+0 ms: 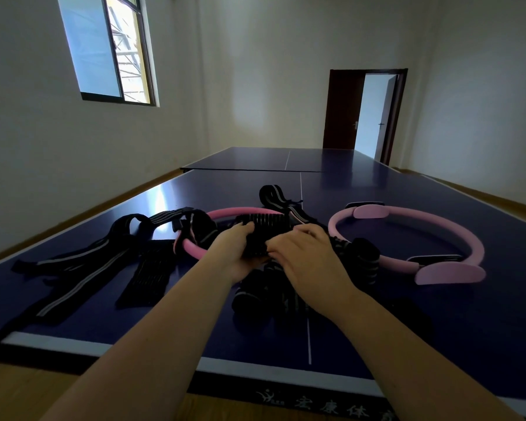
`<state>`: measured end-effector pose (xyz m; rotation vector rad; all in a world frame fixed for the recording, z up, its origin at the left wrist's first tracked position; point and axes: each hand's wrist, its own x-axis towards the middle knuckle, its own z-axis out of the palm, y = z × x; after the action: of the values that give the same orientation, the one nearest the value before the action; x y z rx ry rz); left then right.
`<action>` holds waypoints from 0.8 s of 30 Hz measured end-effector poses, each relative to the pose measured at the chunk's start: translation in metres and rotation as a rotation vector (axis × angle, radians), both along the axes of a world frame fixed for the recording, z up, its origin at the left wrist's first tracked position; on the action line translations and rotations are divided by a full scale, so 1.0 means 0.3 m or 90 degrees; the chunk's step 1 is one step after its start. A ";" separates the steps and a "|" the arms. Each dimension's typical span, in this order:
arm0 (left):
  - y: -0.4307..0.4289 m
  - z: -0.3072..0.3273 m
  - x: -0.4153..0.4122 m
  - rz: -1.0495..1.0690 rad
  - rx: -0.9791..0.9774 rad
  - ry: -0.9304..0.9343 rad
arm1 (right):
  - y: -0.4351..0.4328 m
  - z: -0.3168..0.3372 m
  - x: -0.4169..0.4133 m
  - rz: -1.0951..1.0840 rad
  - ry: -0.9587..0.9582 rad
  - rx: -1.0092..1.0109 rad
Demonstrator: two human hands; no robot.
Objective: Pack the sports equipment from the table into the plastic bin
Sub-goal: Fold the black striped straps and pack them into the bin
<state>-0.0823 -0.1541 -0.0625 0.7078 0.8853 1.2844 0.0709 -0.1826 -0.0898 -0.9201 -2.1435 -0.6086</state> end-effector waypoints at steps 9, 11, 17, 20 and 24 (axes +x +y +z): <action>-0.043 -0.030 0.050 -0.052 0.082 -0.014 | 0.020 0.028 -0.009 0.025 0.353 -0.289; -0.045 -0.038 0.062 -0.053 0.088 -0.003 | 0.031 0.031 -0.013 0.011 0.388 -0.349; -0.067 -0.058 0.080 -0.096 0.120 0.054 | 0.070 0.015 -0.015 -0.086 0.433 -0.330; -0.061 -0.071 0.078 -0.044 0.109 0.071 | 0.092 0.014 -0.002 -0.088 0.505 -0.392; -0.039 -0.077 0.069 0.027 0.128 0.161 | 0.083 0.000 0.002 0.091 0.741 -0.684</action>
<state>-0.0615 -0.1658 -0.0855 1.0314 0.9878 1.3529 0.0714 -0.1577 -0.0899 -1.1759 -1.2694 1.0635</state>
